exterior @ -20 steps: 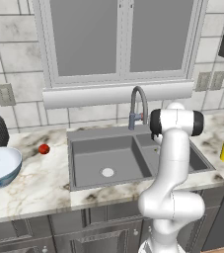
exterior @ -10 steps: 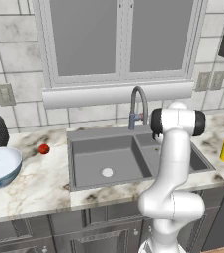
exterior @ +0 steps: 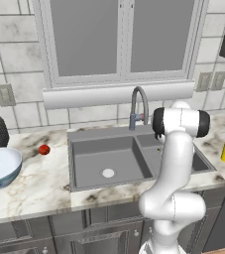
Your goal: Remove the banana and apple from the sink. Then move the bowl and cup from the counter to the sink for washing.
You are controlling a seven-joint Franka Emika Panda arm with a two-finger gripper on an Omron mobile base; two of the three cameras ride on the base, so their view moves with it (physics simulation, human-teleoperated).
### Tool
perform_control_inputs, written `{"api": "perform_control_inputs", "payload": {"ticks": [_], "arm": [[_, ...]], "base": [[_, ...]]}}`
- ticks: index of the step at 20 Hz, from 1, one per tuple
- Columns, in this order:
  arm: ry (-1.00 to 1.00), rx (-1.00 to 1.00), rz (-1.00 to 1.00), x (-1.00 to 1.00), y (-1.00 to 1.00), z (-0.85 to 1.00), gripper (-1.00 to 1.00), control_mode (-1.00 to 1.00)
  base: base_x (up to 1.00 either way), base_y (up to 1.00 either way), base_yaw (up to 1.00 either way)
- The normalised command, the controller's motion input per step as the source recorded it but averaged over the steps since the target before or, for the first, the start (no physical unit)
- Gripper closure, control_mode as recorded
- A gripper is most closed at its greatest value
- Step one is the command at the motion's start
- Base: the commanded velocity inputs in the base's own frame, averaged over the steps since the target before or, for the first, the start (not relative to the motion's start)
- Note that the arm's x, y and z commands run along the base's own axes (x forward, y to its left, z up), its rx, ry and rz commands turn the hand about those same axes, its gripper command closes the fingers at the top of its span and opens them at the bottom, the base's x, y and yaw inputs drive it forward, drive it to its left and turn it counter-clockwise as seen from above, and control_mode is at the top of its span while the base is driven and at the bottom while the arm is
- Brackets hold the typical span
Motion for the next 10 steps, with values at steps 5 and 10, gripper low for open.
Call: {"api": "perform_control_inputs", "payload": {"ticks": [5,10], "arm": [[0.00,0.00,0.00,-0.10,-0.01,0.27,1.00,-1.00],[0.00,0.00,0.00,-0.08,0.00,0.29,1.00,-1.00]], "base": [[0.00,0.00,0.00],[0.00,0.00,0.00]]}}
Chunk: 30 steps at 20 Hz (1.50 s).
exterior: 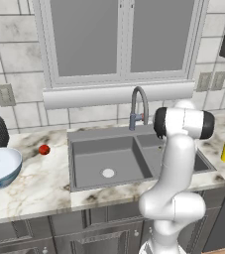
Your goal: Remove the banana and apple from the sink. Then move the bowl and cup from the counter to the sink for washing.
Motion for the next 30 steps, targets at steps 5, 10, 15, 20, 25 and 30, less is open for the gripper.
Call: {"api": "perform_control_inputs", "payload": {"ticks": [5,10,15,20,25,30], "arm": [[0.00,0.00,0.00,-0.08,0.00,0.31,1.00,-1.00],[0.02,0.00,0.00,-0.10,0.00,0.32,1.00,-1.00],[0.06,0.00,0.00,-0.15,0.00,0.30,1.00,-1.00],[0.02,0.00,0.00,-0.16,0.01,0.25,1.00,-1.00],[0.01,0.00,0.00,-0.17,0.03,0.22,1.00,-1.00],[0.01,0.00,0.00,-0.20,0.04,0.19,1.00,-1.00]], "base": [[0.00,0.00,0.00],[0.00,0.00,0.00],[0.00,0.00,0.00],[0.00,0.00,0.00],[0.00,0.00,0.00],[0.00,0.00,0.00]]}}
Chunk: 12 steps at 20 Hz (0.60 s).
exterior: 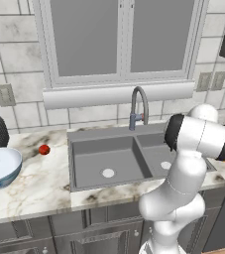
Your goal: Remove the banana and apple from the sink. Then move the bowl and cup from the counter to the sink for washing.
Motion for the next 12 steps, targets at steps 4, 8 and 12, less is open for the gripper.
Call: {"api": "perform_control_inputs", "payload": {"ticks": [4,8,12], "arm": [[0.00,0.00,0.00,-0.22,0.15,0.18,1.00,-1.00],[0.00,-0.04,0.00,-0.22,0.18,0.16,1.00,-1.00],[0.00,-0.09,0.01,-0.21,0.15,0.15,1.00,-1.00]], "base": [[0.00,0.00,0.00],[0.00,0.00,0.00],[0.00,0.00,0.00]]}}
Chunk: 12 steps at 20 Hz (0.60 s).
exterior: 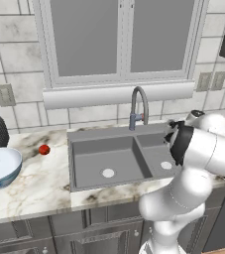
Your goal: Remove the banana and apple from the sink. Then move the bowl and cup from the counter to the sink for washing.
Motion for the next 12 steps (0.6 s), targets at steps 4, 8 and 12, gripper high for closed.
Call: {"api": "perform_control_inputs", "payload": {"ticks": [4,8,12], "arm": [[0.00,-0.12,0.03,-0.22,0.16,0.13,1.00,-1.00],[0.00,-0.13,0.03,-0.24,0.17,0.12,1.00,-1.00],[0.00,-0.08,0.01,-0.25,0.20,0.13,1.00,-1.00]], "base": [[0.00,0.00,0.00],[0.00,0.00,0.00],[0.00,0.00,0.00]]}}
